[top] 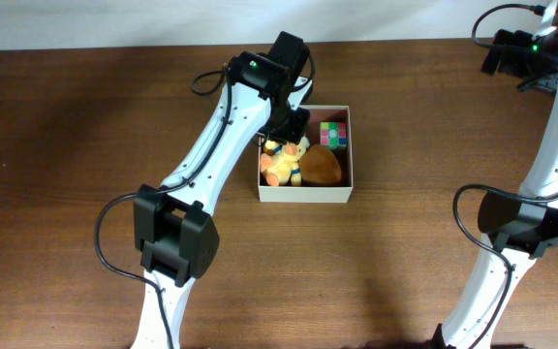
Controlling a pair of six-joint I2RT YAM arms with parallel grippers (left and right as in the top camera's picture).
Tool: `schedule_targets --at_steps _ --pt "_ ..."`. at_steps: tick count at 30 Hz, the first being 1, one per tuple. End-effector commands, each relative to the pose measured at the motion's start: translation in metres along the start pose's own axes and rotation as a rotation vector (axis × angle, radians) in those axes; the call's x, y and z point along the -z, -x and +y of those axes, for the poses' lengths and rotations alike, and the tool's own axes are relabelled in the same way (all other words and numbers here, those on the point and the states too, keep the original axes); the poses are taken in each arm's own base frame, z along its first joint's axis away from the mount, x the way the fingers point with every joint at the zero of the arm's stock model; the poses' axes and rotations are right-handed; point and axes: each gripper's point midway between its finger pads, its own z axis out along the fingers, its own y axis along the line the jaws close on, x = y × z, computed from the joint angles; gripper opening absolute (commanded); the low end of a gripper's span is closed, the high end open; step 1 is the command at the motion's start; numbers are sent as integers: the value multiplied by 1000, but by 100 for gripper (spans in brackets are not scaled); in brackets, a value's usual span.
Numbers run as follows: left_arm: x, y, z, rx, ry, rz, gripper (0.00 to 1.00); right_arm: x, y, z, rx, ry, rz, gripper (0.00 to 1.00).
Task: Pack container
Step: 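Press the duck down into the box with left gripper and release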
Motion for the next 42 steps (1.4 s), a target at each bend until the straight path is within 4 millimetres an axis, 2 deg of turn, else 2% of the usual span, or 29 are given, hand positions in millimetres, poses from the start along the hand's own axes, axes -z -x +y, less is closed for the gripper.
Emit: schedule_targets --at_steps 1,10,14,20,29,33,37,40,42 --pt "2 3 -1 -30 -7 -9 2 2 0 0 -11 4 -1 99" --pt "-7 1 -2 -32 -7 8 2 2 0 0 -11 4 -1 99" --pt "-20 -8 -5 -40 2 50 2 2 0 0 -10 4 -1 99" --pt "-54 -26 -4 -45 20 141 2 2 0 0 -10 4 -1 99" --pt "-67 -30 -3 -44 22 165 2 2 0 0 -10 4 -1 99" --pt "-66 -27 -3 -45 21 151 2 2 0 0 -10 4 -1 99" --pt "-58 -20 -5 -46 15 126 2 2 0 0 -10 4 -1 98" --pt "-43 -13 -7 -49 13 102 2 2 0 0 -11 4 -1 99" --pt "-22 -6 -10 -52 10 70 2 2 0 0 -10 4 -1 99"
